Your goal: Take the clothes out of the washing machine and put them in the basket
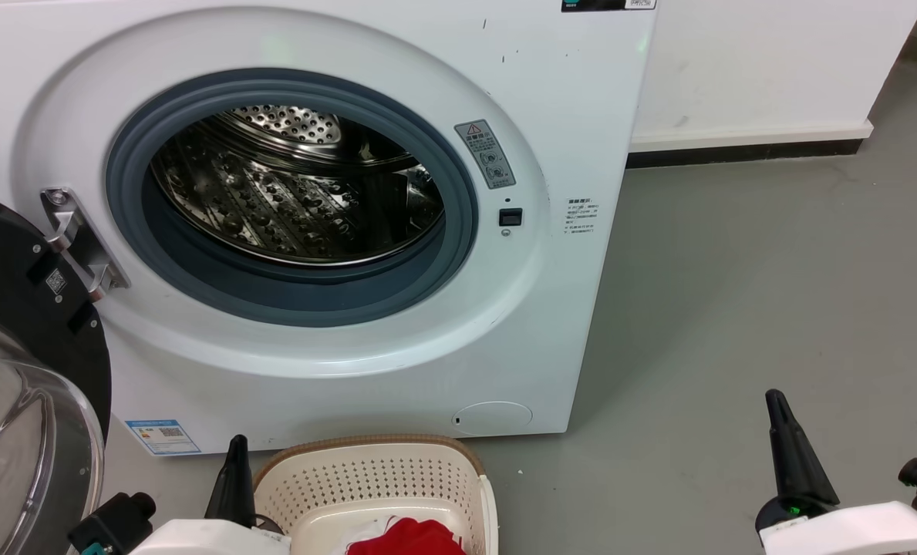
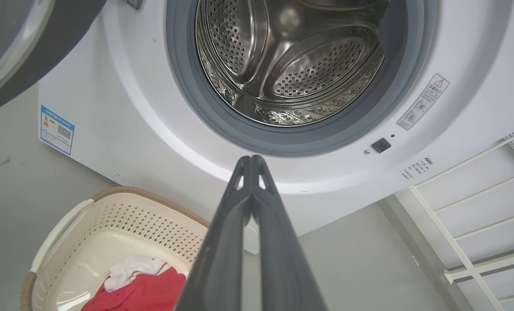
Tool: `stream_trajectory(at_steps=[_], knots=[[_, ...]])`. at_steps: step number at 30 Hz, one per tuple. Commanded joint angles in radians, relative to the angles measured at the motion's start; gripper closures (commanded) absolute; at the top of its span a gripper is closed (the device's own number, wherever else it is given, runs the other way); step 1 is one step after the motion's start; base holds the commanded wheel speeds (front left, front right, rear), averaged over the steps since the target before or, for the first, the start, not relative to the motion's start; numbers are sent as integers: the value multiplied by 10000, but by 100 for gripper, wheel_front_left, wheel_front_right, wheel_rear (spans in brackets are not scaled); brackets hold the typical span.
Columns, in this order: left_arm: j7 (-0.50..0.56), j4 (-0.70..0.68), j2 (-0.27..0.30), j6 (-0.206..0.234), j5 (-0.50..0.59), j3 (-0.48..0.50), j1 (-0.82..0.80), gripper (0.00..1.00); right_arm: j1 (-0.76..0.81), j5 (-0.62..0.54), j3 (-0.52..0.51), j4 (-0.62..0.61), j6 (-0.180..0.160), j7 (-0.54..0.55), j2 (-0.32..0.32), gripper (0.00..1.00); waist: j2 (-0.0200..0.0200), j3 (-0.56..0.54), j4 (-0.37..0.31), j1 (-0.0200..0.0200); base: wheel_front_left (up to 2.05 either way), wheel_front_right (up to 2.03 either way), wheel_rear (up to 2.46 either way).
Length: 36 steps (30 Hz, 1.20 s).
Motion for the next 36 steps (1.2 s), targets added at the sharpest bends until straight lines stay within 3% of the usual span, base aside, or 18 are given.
stream_trajectory(at_steps=[1,36], knots=[[73,-61,46,-108,-370,51,-262,100,-320,392,-43,-28,-1,63,-72,100,0,3,10,0,0,0,0],[1082,556,84,-931,-4726,480,-1104,100,-1231,4752,-449,1066,-1,1080,-111,100,0,64,243,0,0,0,0]])
